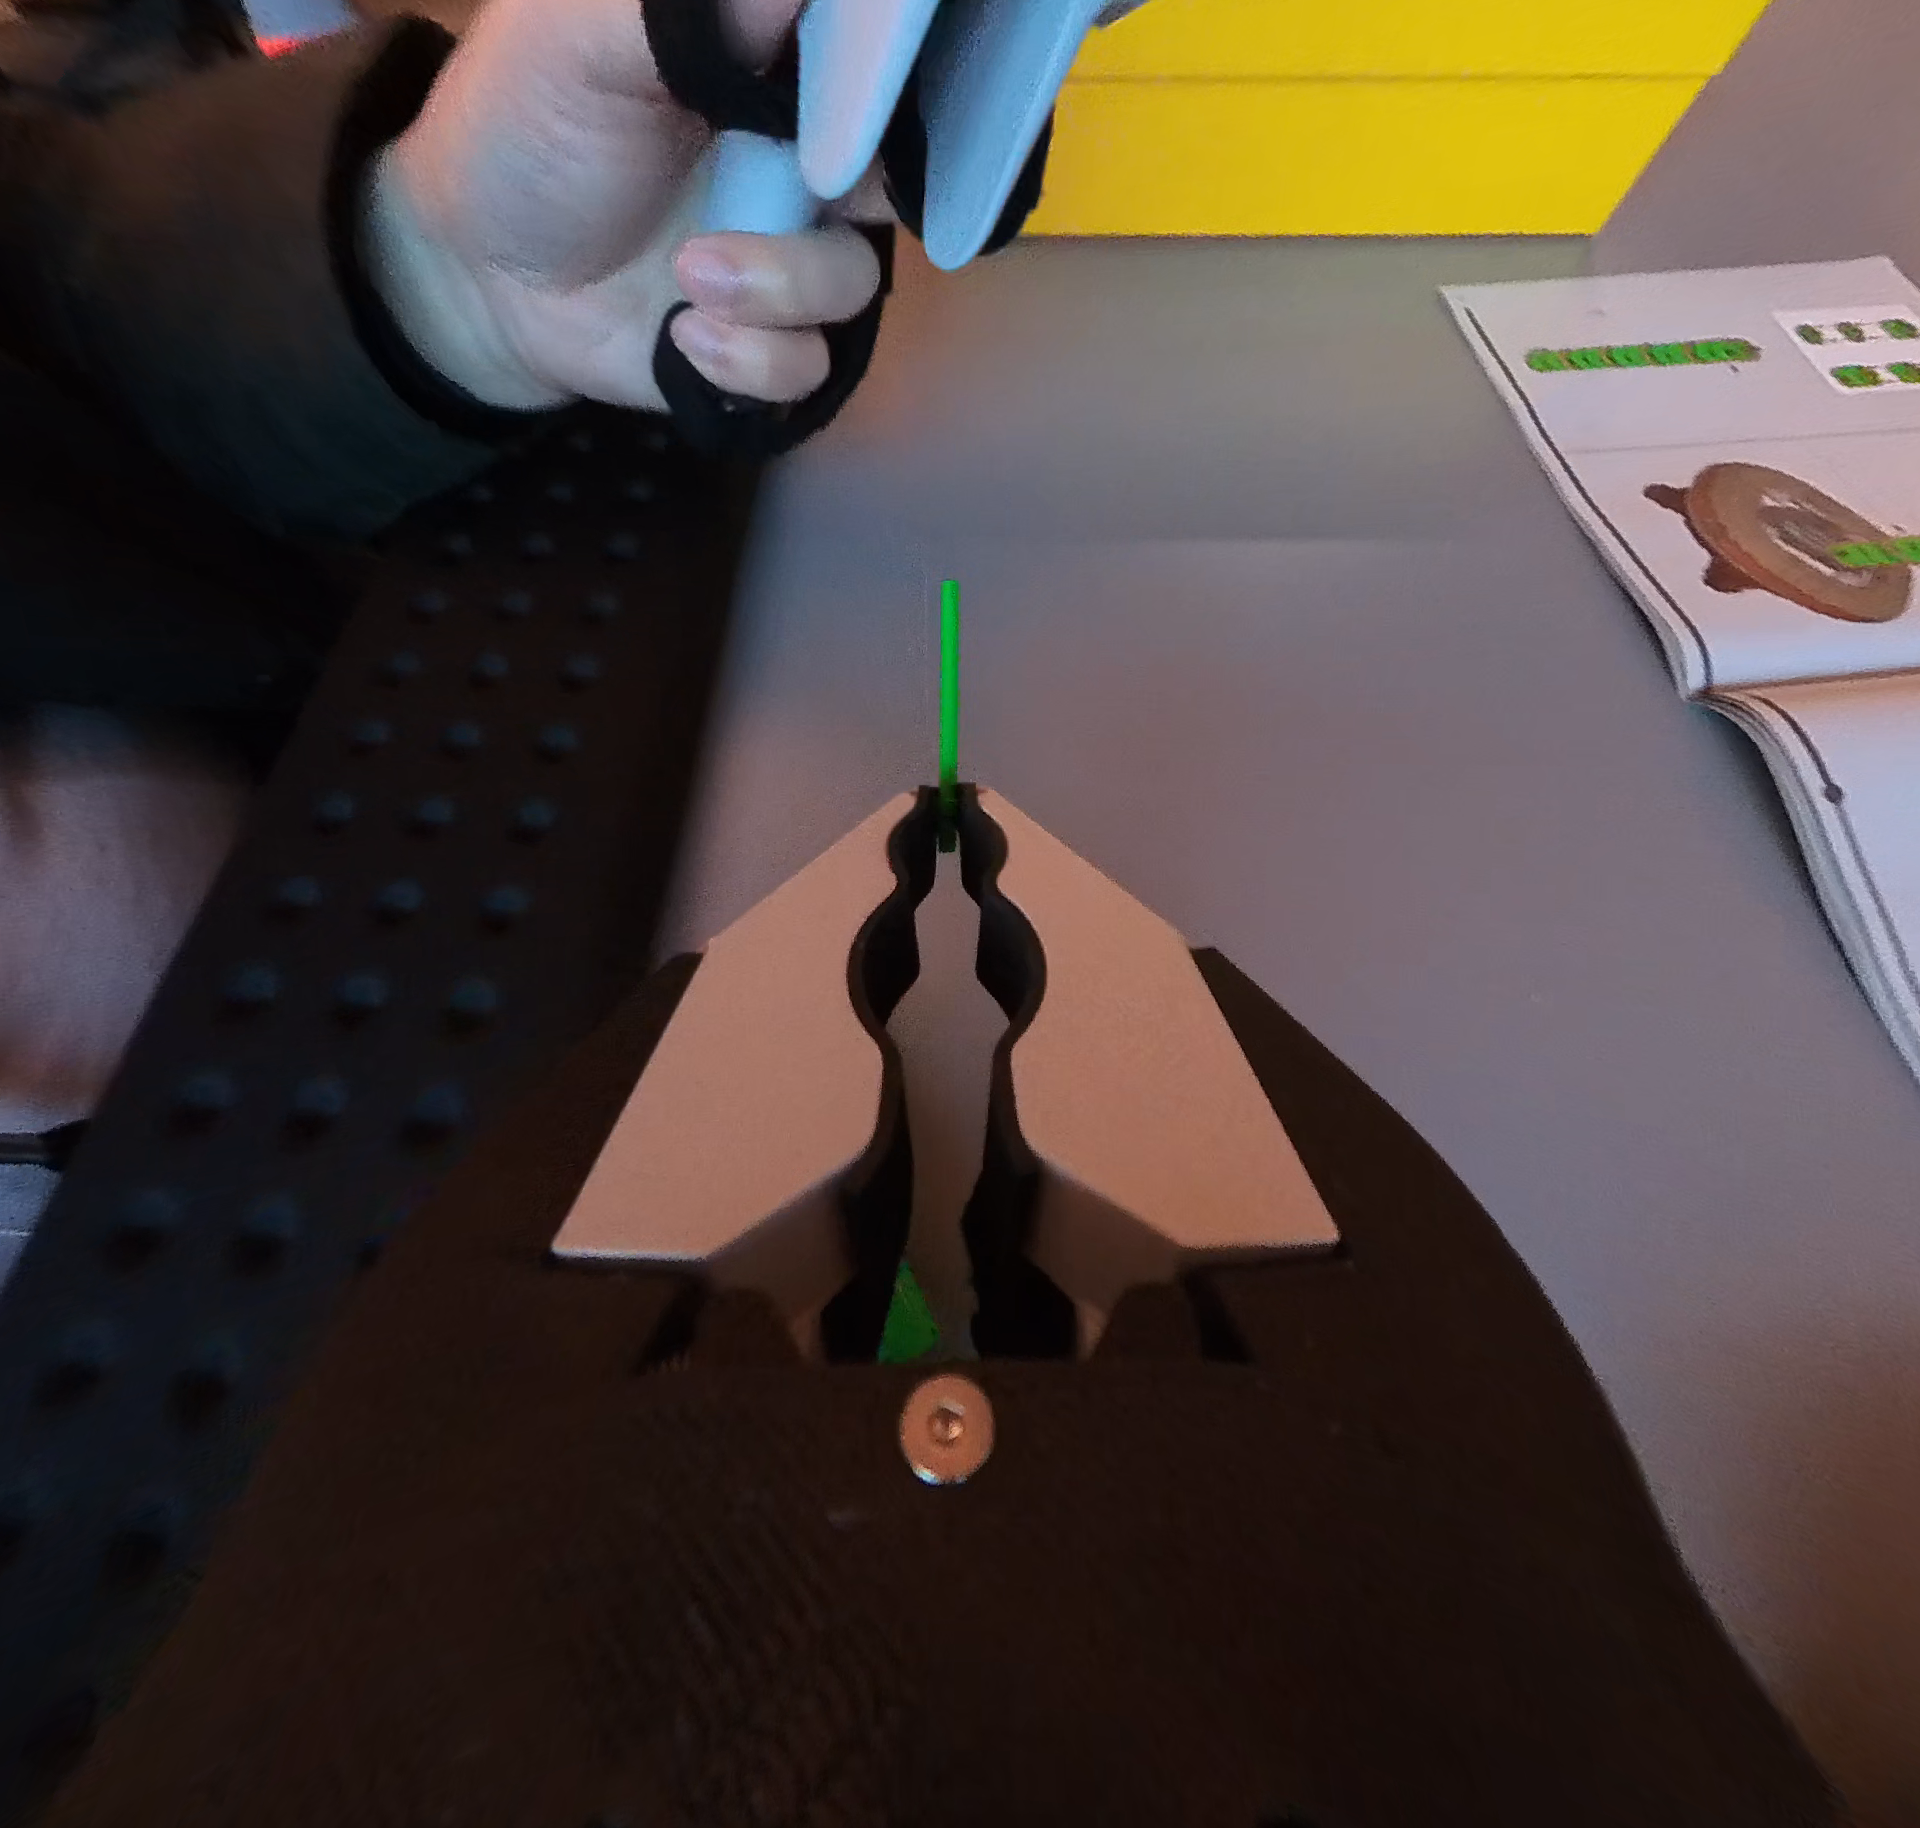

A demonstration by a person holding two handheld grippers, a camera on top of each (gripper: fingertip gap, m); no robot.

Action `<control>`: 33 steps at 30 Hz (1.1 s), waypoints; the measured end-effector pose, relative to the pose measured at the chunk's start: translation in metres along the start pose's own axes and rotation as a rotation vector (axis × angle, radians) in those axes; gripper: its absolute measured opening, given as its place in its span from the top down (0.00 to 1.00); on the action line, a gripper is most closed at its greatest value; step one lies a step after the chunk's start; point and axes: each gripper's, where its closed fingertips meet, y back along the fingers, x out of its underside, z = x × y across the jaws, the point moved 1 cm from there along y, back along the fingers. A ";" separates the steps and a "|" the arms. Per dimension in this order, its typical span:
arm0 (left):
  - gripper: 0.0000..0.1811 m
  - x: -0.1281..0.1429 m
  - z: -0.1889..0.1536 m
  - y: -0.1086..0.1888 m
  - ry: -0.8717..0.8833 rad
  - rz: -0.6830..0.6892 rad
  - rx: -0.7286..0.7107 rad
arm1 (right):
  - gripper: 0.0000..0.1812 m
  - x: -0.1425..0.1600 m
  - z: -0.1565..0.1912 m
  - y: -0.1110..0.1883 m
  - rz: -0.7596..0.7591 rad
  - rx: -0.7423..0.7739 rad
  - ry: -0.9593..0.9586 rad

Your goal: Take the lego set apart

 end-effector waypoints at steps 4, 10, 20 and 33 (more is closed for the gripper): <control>0.82 0.000 0.026 -0.033 -0.347 0.252 -0.226 | 0.99 0.001 0.000 0.008 0.025 0.001 0.037; 0.77 0.004 0.106 -0.102 -0.598 0.610 -0.344 | 0.99 0.005 0.004 0.011 0.033 -0.020 0.113; 0.83 0.055 0.167 -0.155 -0.592 0.761 -0.161 | 0.99 0.009 0.001 0.013 0.057 0.009 0.173; 0.78 0.071 0.186 -0.155 -0.835 0.924 -0.051 | 0.98 0.014 0.000 0.008 0.083 0.008 0.150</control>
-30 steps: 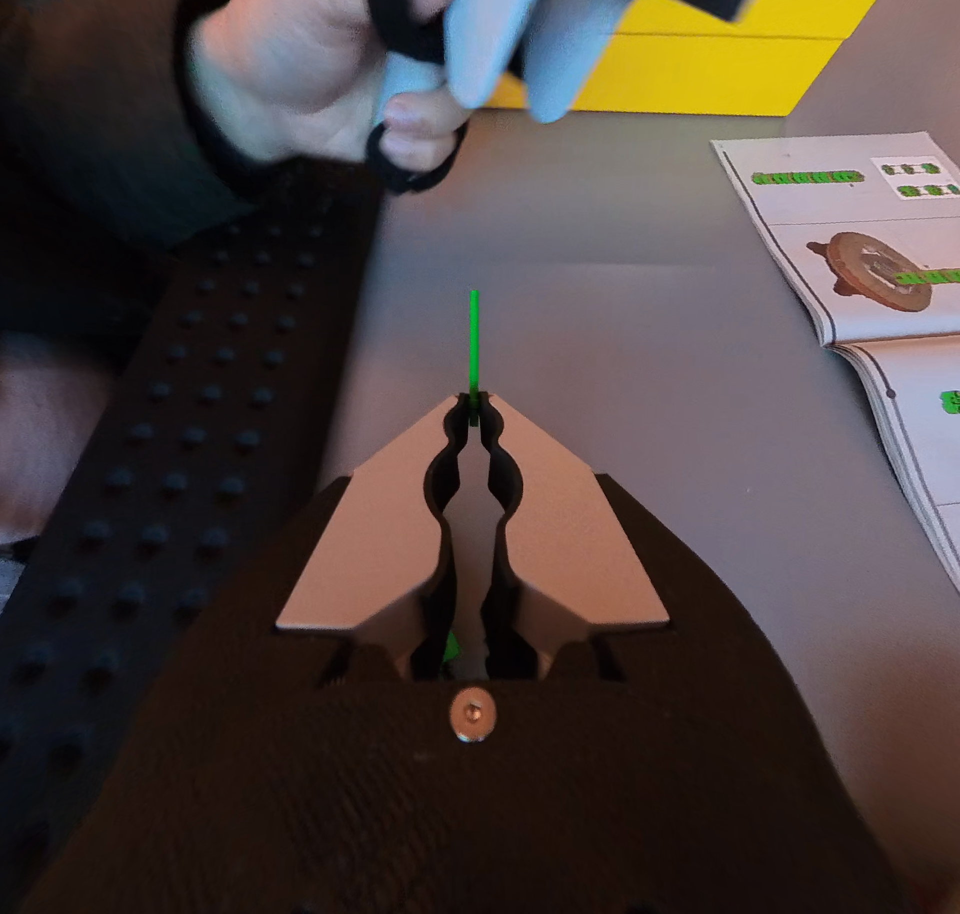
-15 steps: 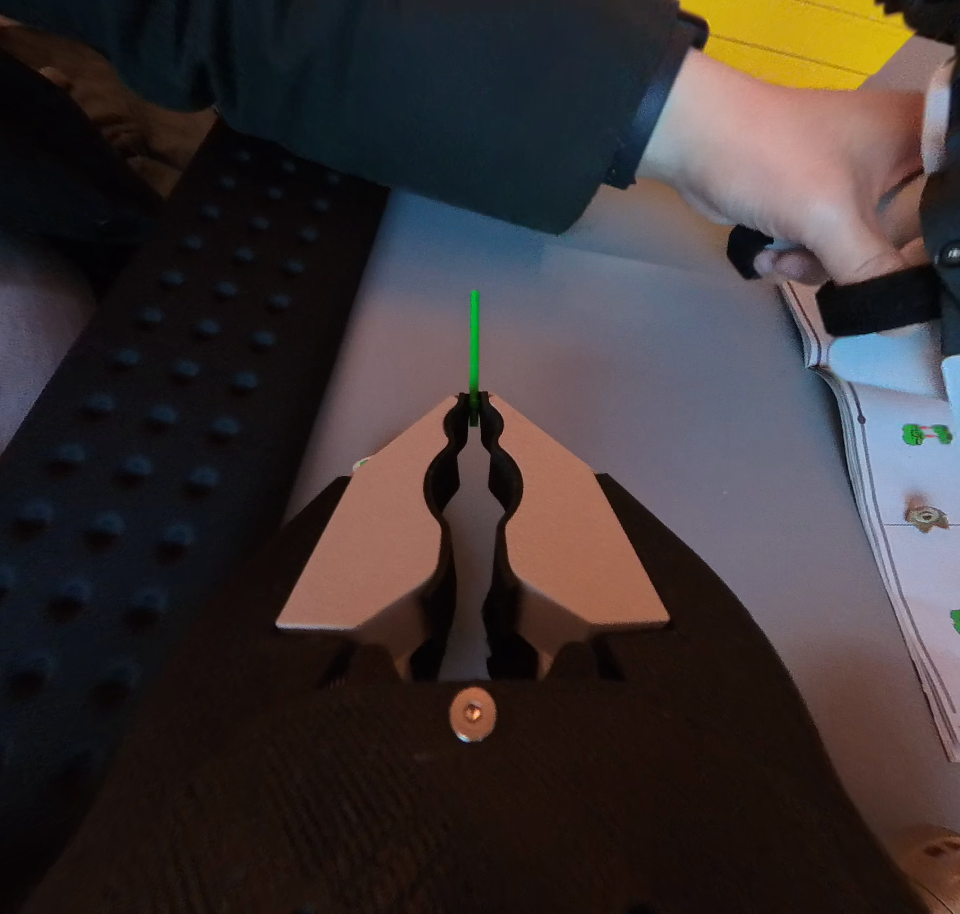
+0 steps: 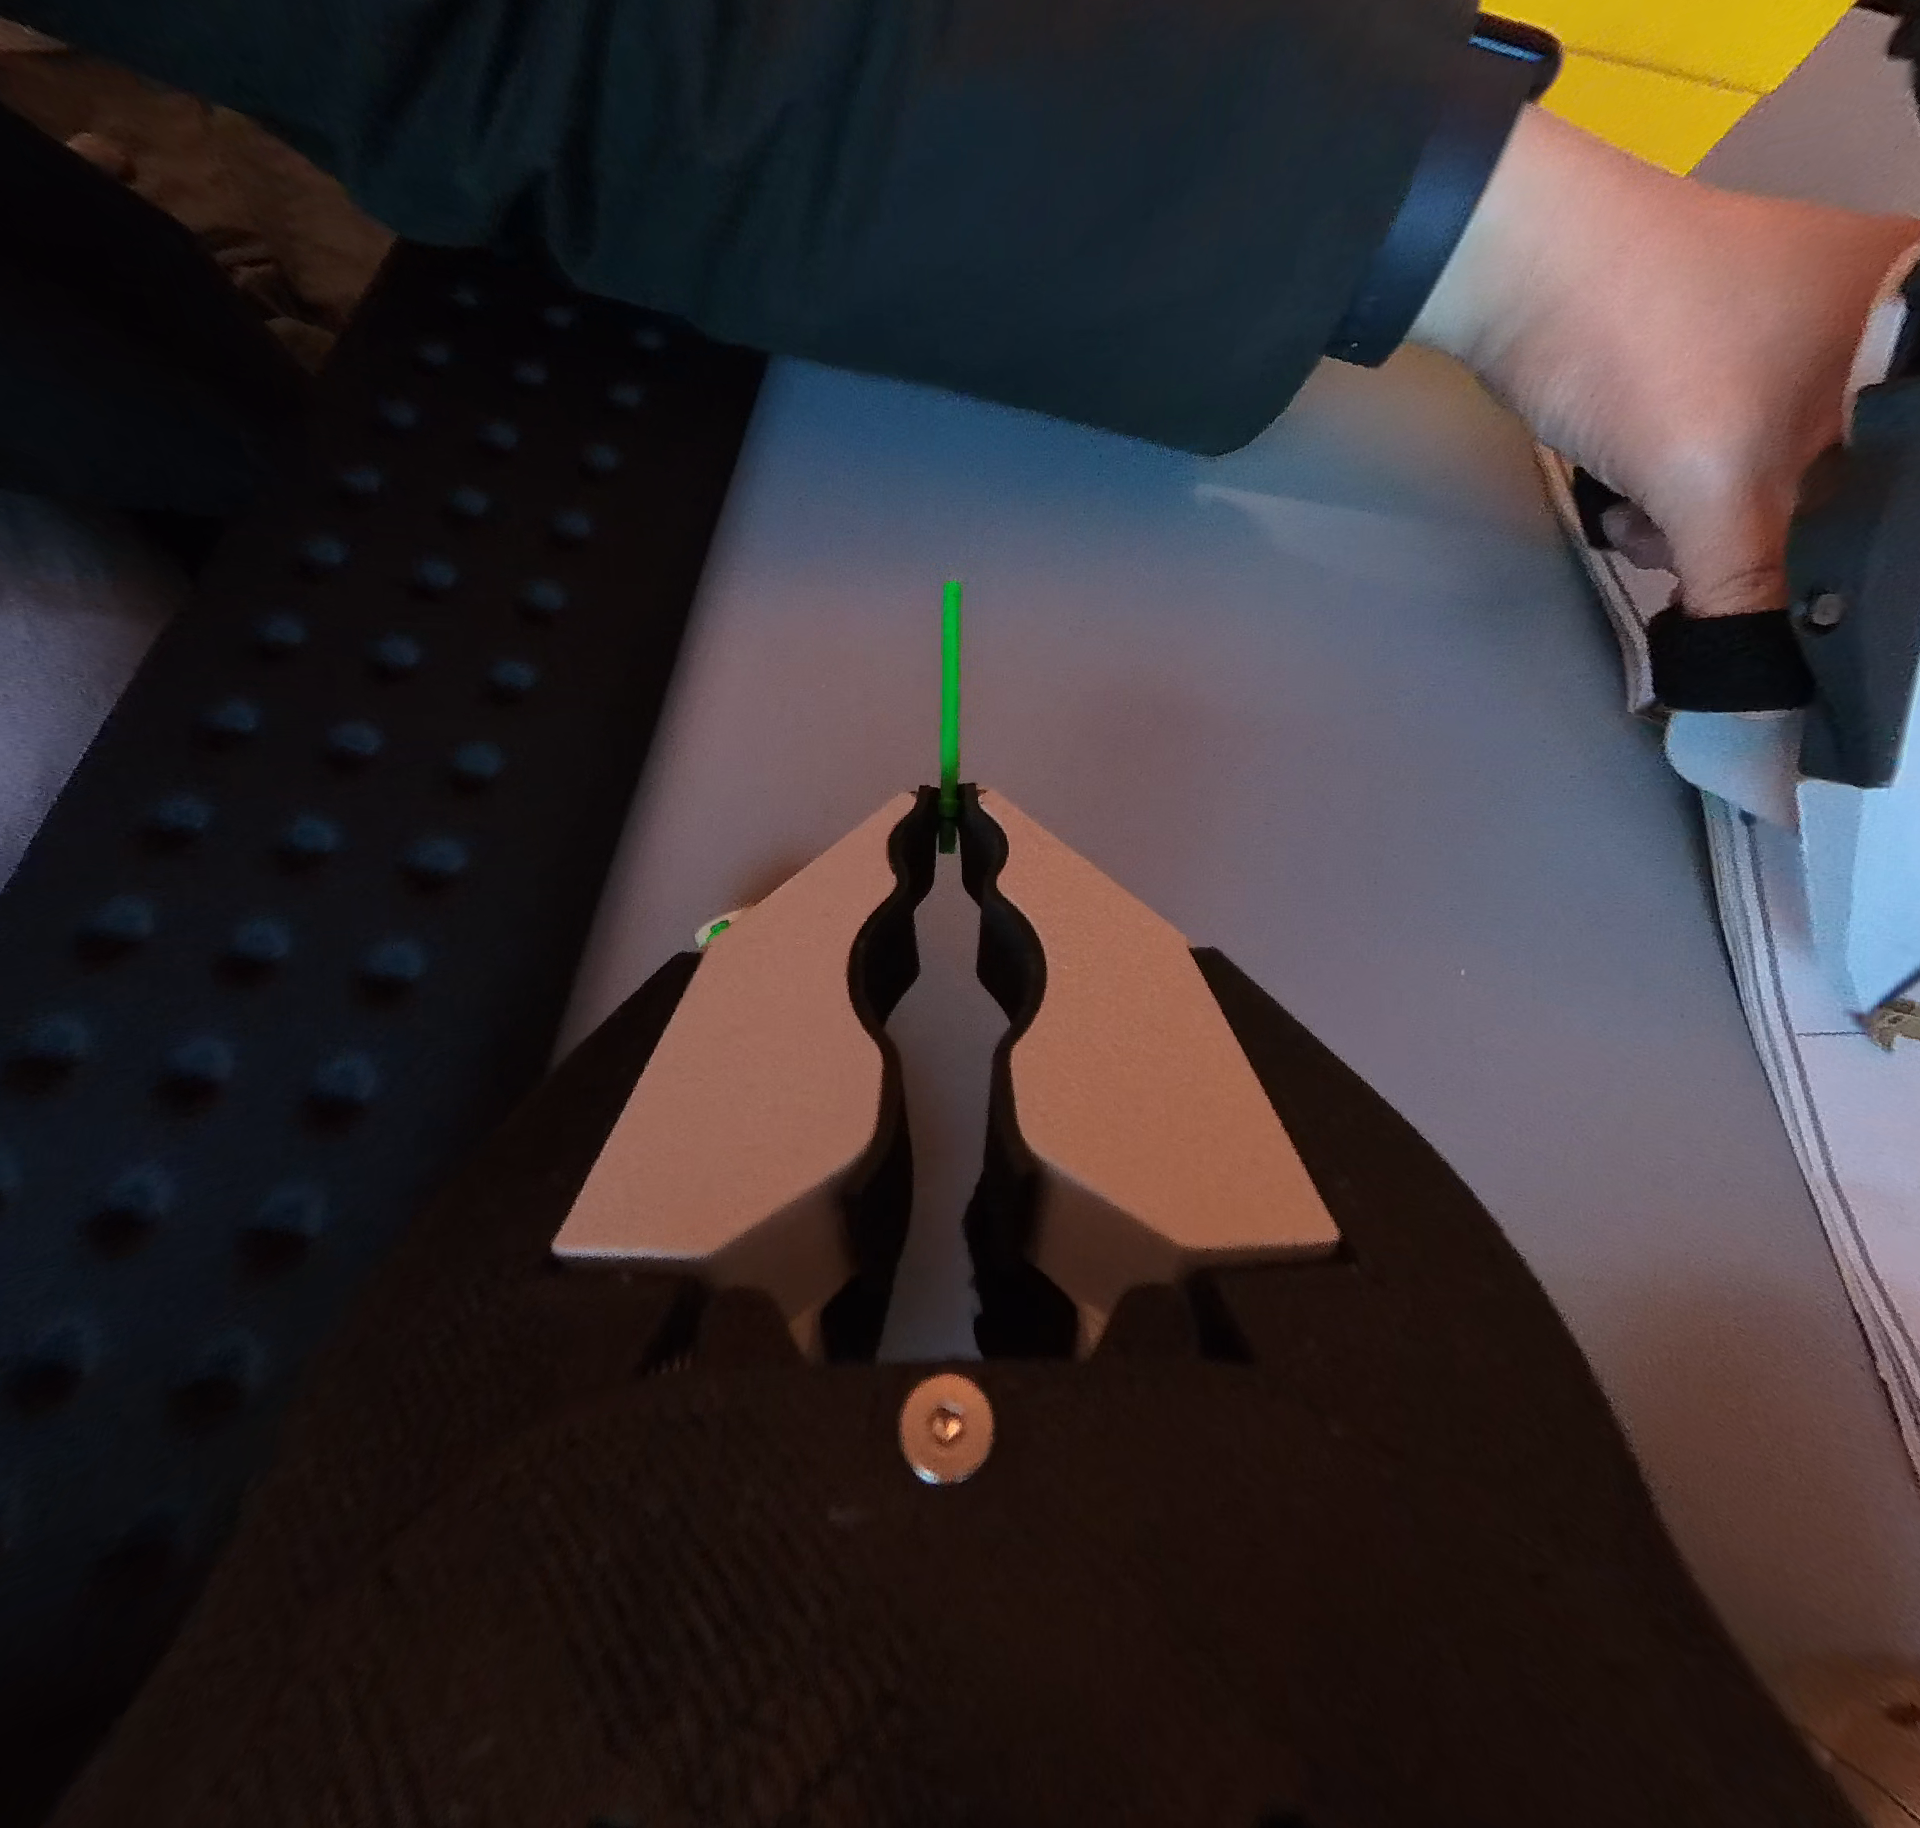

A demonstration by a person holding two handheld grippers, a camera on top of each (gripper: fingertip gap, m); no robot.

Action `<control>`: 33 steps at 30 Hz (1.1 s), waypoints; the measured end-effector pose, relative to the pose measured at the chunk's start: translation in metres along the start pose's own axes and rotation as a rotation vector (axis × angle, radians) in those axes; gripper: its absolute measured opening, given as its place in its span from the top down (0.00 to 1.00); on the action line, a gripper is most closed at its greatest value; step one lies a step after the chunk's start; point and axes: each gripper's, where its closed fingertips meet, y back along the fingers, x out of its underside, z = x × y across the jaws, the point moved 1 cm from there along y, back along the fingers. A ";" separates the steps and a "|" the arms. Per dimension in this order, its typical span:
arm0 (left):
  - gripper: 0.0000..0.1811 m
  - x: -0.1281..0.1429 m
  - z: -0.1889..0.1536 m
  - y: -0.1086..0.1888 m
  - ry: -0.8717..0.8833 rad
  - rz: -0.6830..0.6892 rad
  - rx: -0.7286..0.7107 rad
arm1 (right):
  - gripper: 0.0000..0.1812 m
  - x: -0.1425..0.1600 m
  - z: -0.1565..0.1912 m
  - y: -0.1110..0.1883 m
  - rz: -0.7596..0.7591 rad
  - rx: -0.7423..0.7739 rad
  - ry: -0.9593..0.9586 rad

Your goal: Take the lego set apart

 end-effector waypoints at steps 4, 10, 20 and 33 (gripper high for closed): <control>0.80 0.001 0.000 -0.006 -0.013 0.012 0.021 | 0.99 0.003 0.001 -0.002 0.014 -0.005 0.006; 0.84 0.003 -0.004 -0.017 -0.021 0.011 0.053 | 0.99 0.001 -0.002 0.000 0.003 0.003 -0.002; 0.91 0.004 -0.005 -0.022 -0.021 0.035 0.045 | 0.99 0.003 0.000 -0.002 0.016 -0.008 0.001; 0.94 -0.030 -0.013 0.010 -0.231 -0.086 -0.131 | 0.99 0.006 0.000 0.001 0.013 -0.016 -0.012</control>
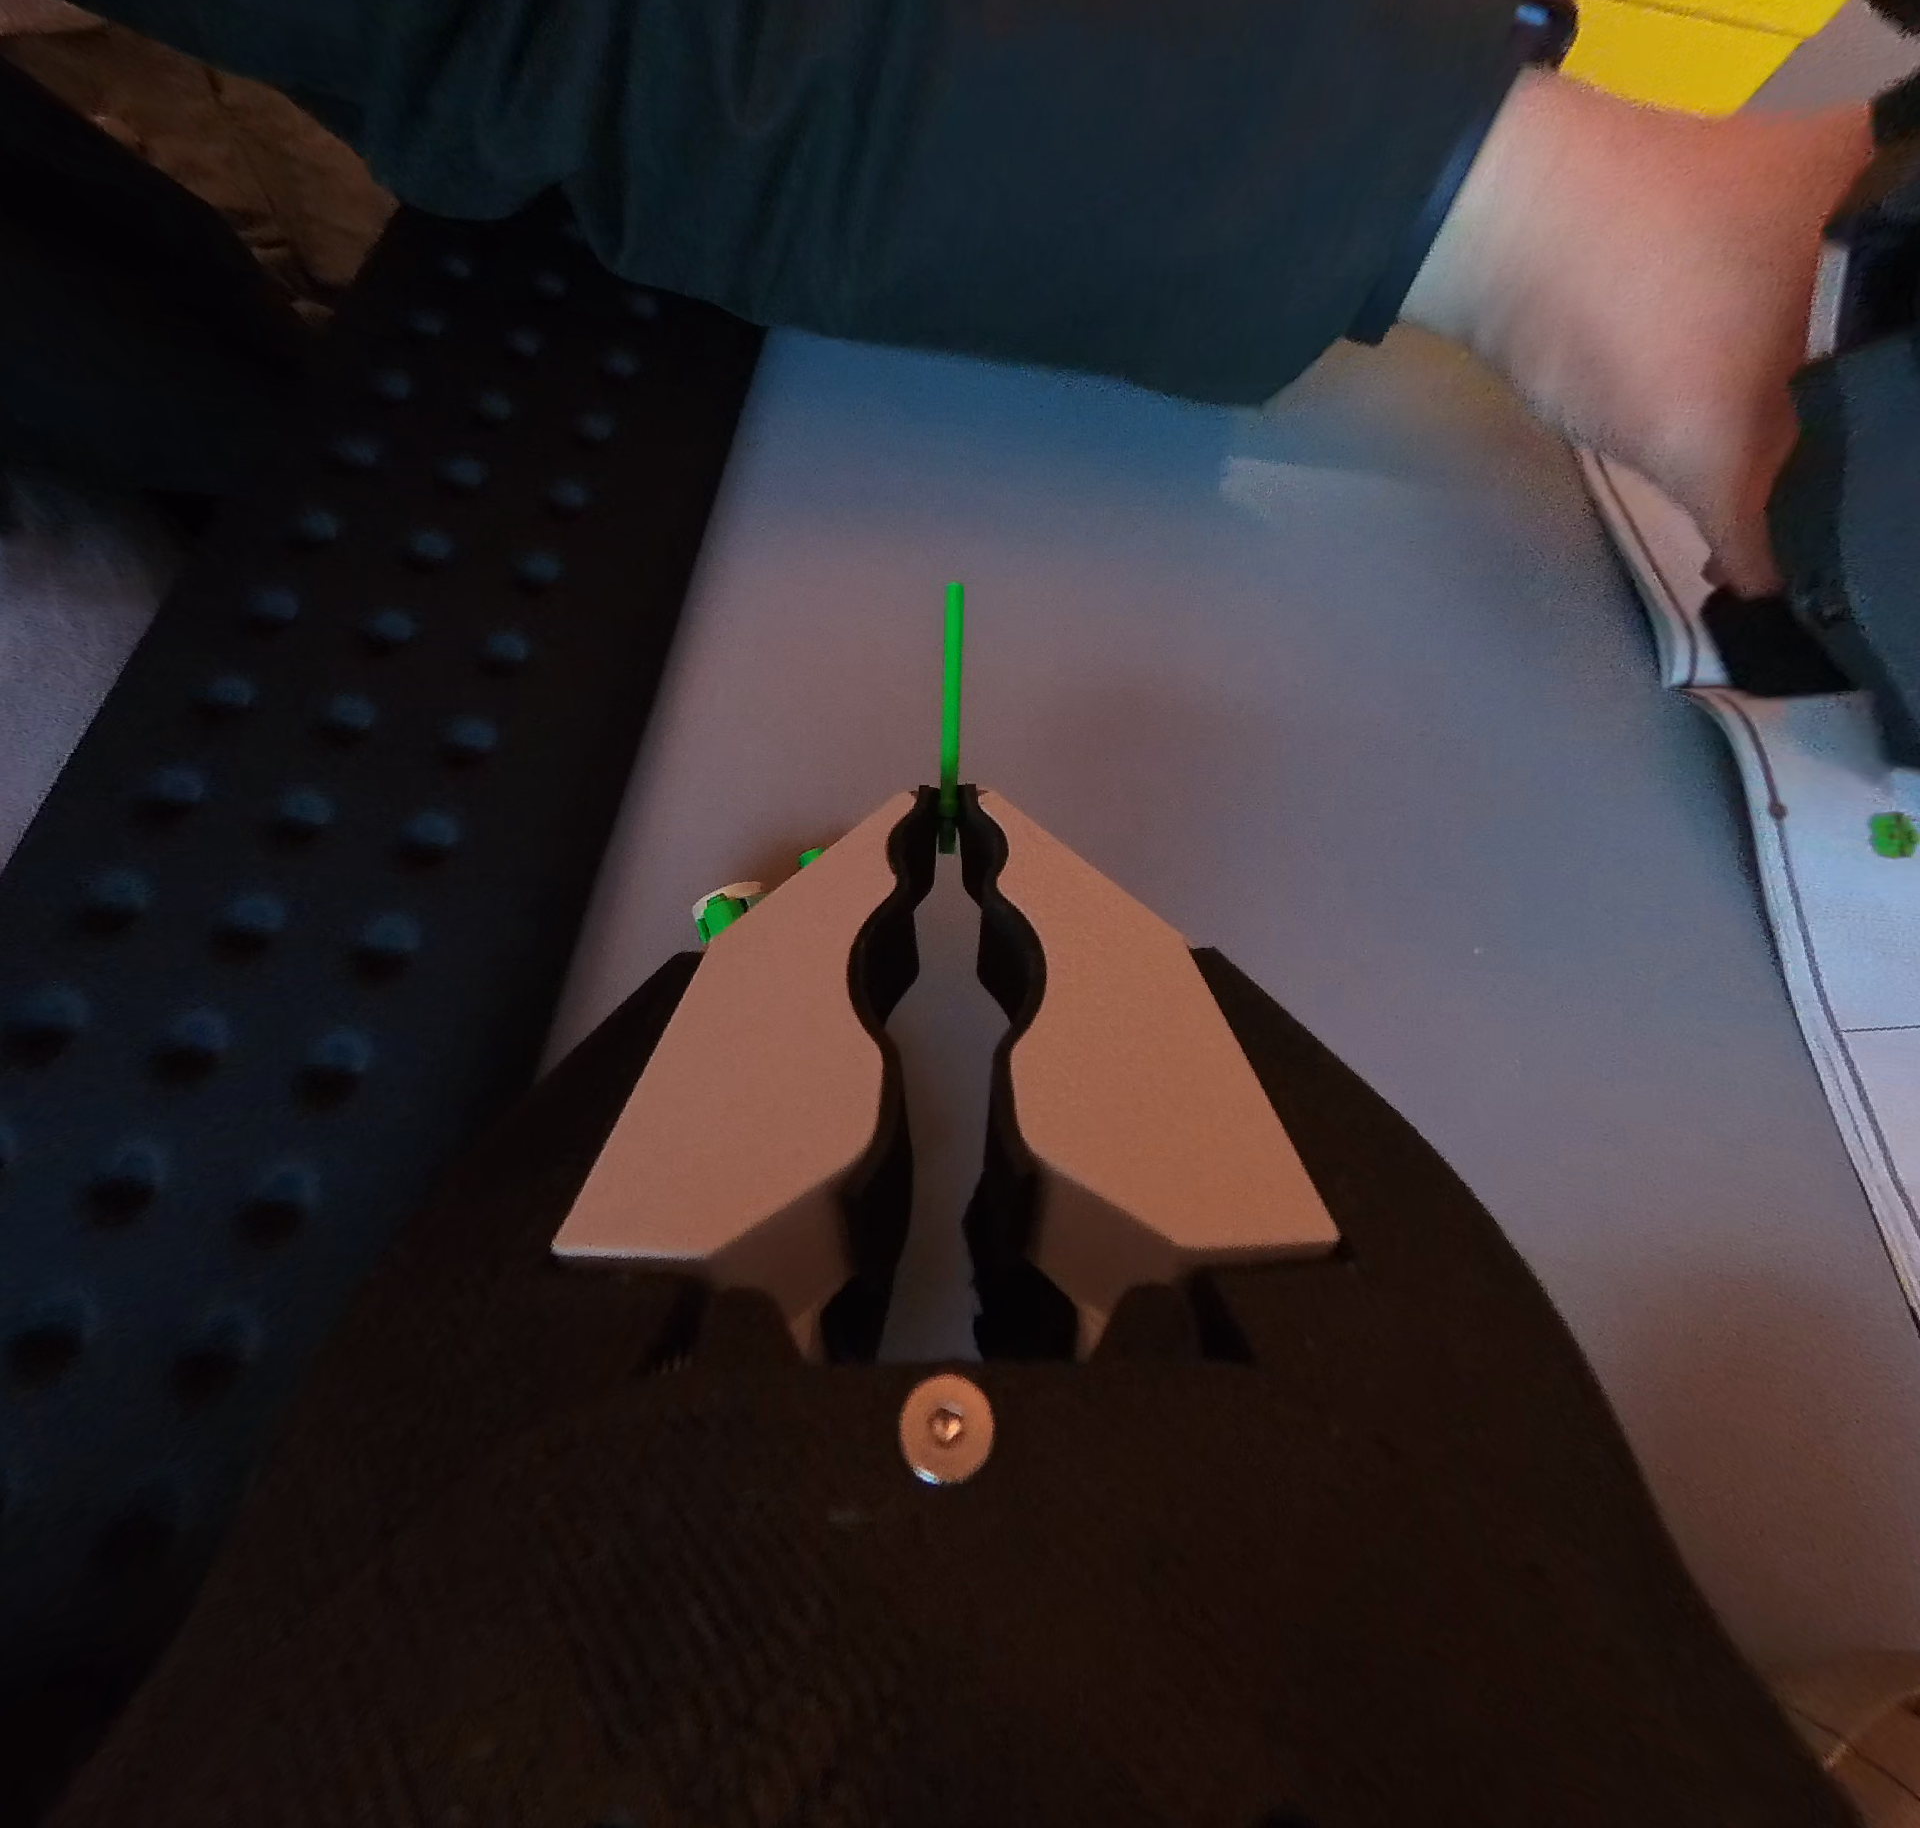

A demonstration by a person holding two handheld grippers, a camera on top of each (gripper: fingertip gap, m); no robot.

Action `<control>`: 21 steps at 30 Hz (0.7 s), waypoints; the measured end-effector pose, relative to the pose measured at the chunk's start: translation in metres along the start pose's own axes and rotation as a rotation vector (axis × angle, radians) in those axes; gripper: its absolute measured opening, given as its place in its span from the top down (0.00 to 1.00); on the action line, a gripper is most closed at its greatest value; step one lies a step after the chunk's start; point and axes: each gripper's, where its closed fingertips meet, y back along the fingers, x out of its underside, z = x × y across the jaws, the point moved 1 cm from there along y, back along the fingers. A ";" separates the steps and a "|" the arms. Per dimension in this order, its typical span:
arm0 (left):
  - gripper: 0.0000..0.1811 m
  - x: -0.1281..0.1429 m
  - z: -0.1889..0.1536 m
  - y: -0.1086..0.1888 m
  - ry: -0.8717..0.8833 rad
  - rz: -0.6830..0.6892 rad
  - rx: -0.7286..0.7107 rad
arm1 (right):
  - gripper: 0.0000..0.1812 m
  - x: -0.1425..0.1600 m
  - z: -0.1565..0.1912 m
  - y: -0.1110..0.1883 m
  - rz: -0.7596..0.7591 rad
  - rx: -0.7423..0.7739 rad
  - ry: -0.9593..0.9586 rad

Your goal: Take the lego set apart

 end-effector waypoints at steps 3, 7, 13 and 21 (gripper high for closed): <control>0.94 -0.047 0.005 0.026 -0.107 -0.083 -0.115 | 0.99 -0.001 0.000 0.001 -0.009 -0.004 -0.002; 0.94 -0.107 0.001 0.066 -0.113 -0.214 -0.166 | 0.99 -0.003 0.004 0.002 -0.014 -0.006 0.030; 0.94 -0.180 -0.005 0.137 0.020 -0.493 -0.141 | 0.99 -0.008 0.010 0.004 -0.031 -0.004 0.101; 0.94 -0.210 0.038 0.281 0.864 -1.190 0.525 | 0.99 -0.005 0.012 0.000 0.009 0.004 0.134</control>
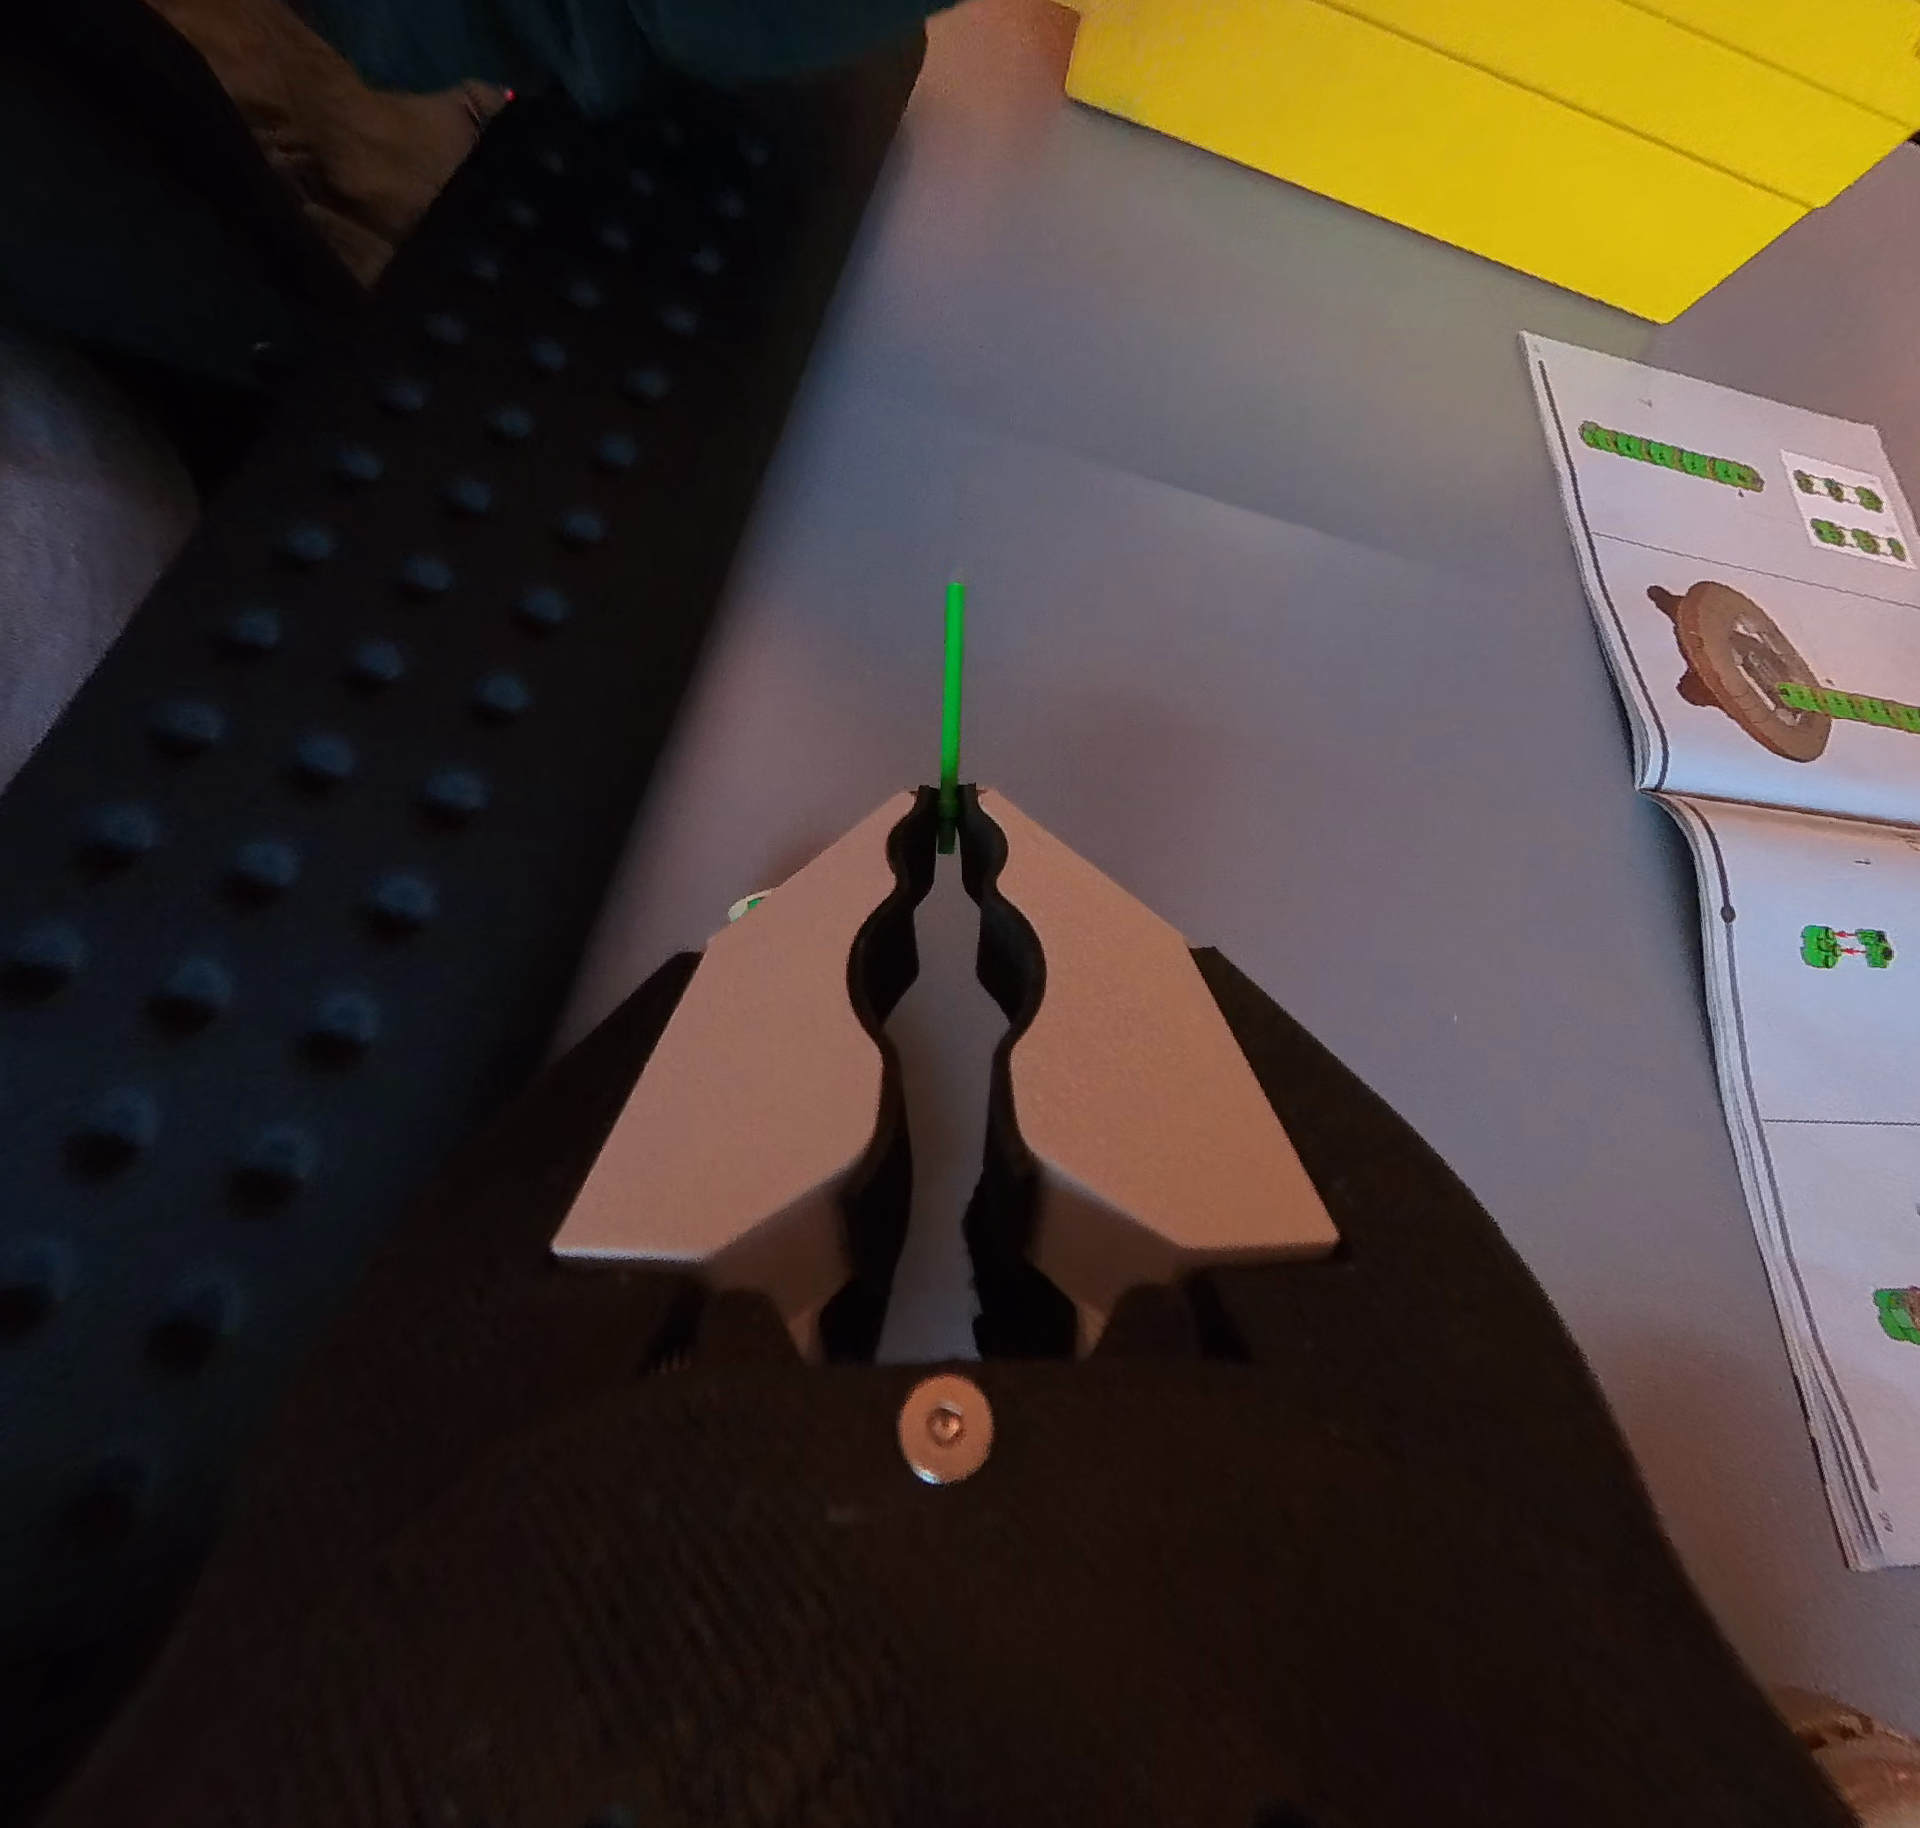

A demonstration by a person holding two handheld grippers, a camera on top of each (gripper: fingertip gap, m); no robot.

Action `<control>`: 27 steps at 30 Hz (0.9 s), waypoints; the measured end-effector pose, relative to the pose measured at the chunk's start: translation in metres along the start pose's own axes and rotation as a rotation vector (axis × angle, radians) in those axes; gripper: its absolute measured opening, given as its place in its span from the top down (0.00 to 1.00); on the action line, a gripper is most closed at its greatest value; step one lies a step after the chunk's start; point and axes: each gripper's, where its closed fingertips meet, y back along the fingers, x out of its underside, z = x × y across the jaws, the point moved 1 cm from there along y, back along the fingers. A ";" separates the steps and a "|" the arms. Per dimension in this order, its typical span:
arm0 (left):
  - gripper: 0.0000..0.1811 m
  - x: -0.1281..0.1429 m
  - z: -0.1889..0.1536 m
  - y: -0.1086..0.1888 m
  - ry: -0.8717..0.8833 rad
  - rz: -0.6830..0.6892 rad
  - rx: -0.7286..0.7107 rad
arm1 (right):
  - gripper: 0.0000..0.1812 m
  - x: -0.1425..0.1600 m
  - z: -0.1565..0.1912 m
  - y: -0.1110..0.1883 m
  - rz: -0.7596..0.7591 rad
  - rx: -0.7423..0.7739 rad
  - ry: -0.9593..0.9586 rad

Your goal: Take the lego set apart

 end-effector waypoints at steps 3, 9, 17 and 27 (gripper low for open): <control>0.94 -0.030 -0.004 0.022 0.156 -0.104 0.078 | 0.98 0.003 0.001 -0.002 0.019 -0.001 0.008; 0.94 -0.050 -0.010 0.039 0.267 -0.086 0.121 | 0.99 0.008 0.002 -0.004 0.051 0.000 0.017; 0.94 -0.087 0.057 0.230 -0.463 0.465 -1.441 | 0.98 0.013 0.007 -0.008 0.089 -0.007 0.044; 0.94 -0.004 0.092 0.433 0.299 0.825 -1.774 | 0.99 0.016 -0.018 0.000 0.062 0.147 0.069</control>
